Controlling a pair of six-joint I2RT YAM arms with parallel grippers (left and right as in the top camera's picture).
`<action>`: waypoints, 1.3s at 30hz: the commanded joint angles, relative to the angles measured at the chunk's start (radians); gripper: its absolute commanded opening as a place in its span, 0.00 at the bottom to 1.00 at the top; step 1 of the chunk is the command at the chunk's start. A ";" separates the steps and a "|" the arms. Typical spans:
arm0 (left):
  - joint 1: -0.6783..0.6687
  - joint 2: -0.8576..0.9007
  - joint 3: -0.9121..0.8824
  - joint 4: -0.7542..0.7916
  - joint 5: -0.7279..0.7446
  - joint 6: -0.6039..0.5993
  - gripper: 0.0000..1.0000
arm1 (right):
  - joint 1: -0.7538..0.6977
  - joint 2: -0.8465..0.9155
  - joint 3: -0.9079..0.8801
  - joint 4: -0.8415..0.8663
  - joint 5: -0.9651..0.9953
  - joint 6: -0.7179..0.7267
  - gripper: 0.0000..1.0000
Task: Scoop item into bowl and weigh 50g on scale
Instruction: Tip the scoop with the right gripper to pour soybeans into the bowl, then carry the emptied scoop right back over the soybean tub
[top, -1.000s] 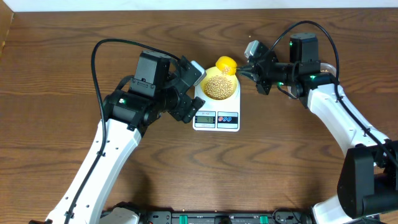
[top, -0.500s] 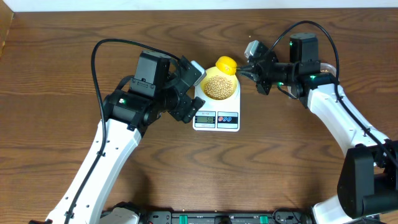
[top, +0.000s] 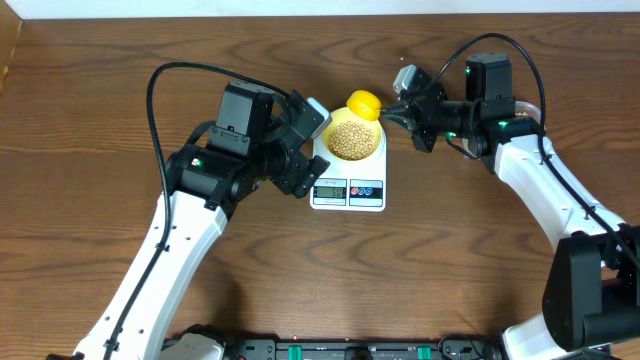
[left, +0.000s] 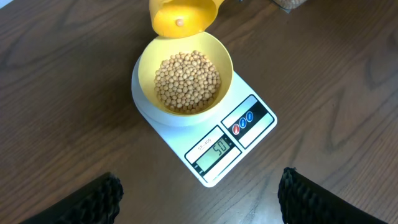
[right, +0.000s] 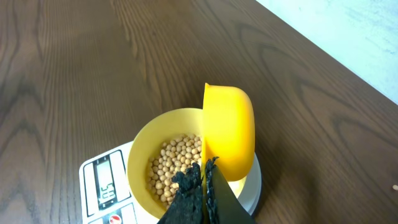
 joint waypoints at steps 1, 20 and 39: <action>0.005 -0.001 -0.007 0.000 0.013 -0.008 0.82 | 0.009 0.009 -0.003 0.002 -0.007 -0.013 0.01; 0.005 -0.001 -0.007 0.000 0.013 -0.008 0.82 | 0.006 0.009 -0.003 -0.002 -0.008 0.364 0.01; 0.005 -0.001 -0.007 0.000 0.013 -0.009 0.82 | -0.255 0.009 -0.003 0.092 -0.376 0.755 0.01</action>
